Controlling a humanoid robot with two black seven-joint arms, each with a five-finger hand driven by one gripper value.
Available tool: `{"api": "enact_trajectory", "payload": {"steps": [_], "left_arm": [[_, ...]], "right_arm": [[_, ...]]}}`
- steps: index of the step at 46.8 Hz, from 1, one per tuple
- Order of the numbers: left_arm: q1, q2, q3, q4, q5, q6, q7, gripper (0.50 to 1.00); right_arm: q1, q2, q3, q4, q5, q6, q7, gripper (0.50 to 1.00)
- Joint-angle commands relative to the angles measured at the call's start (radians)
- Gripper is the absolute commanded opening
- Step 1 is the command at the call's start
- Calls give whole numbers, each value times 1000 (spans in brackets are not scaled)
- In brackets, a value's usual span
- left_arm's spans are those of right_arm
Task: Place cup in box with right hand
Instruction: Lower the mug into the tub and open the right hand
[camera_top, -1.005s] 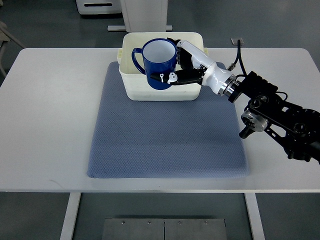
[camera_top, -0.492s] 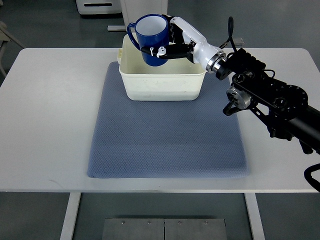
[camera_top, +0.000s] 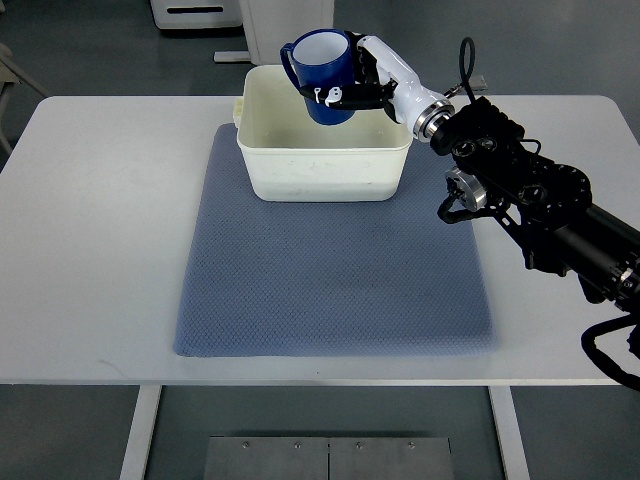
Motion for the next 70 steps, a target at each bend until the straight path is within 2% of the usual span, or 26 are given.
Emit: {"api": "enact_trajectory", "payload": {"steps": [1,19,44,46,51,55,60,70], "left_arm": [[0,0,0,0,0,0,0,1000],[0,0,0,0,0,0,0,1000],[0,0,0,0,0,0,0,1000],[0,0,0,0,0,0,0,1000],[0,0,0,0,0,0,0,1000],[0,0,0,0,0,0,0,1000],[0,0,0,0,0,0,0,1000],[0,0,0,0,0,0,0,1000]], "right_arm": [[-3,0,-8,-14,0,-7,-1,500],[-14,0,-110,-26,0,-43,-2,500],[-18,0,-104,-25,12,-61,-20,500],[-18,0,-104,-25,21,-69,-20,560],[-17,0,-104,-23,37,-73,-20,790],[-17,0,-104,-22,41,-73,-20,903],[-17,0,-104,-19,41,-73,-20,981],[-17,0,-106,-16,41,-72,-20,993]]}}
